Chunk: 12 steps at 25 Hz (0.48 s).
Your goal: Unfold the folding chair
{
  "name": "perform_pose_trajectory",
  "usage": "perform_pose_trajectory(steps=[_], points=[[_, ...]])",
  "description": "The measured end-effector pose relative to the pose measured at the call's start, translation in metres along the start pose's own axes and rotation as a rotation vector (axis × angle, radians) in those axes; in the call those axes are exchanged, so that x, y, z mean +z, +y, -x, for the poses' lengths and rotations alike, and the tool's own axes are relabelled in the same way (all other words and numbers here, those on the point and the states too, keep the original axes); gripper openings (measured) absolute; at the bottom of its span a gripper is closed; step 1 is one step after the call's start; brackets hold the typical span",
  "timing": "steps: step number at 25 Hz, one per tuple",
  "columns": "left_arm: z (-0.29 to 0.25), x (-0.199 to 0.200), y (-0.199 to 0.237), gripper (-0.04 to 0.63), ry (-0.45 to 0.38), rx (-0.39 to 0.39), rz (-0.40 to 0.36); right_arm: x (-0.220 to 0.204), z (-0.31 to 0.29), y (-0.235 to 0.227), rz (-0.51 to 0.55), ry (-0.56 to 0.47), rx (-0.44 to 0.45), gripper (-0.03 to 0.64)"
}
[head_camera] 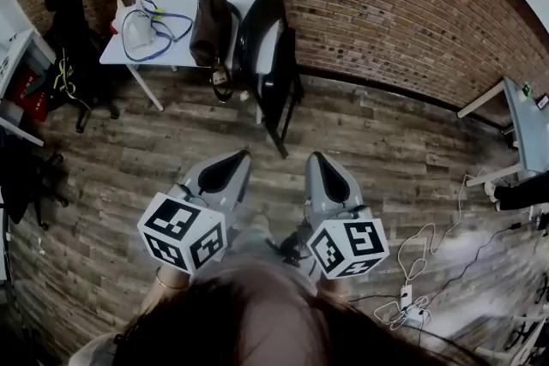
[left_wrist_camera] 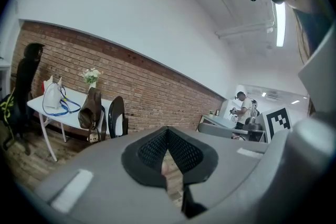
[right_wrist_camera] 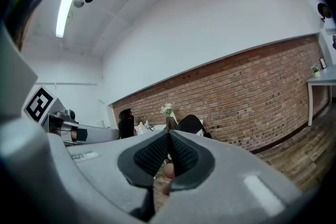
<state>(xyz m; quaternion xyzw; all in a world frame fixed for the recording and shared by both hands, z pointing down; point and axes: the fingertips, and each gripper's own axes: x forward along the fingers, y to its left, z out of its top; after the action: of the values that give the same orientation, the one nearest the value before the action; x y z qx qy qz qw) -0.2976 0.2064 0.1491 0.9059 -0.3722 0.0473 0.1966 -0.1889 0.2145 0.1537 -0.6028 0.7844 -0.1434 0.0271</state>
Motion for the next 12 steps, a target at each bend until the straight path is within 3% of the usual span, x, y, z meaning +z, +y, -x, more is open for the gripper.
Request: perform_pose_trajectory(steps=[12], points=[[-0.063, 0.021, 0.017, 0.000, -0.008, 0.082, 0.005, 0.015, -0.054, -0.049, -0.010, 0.009, 0.083, -0.006]])
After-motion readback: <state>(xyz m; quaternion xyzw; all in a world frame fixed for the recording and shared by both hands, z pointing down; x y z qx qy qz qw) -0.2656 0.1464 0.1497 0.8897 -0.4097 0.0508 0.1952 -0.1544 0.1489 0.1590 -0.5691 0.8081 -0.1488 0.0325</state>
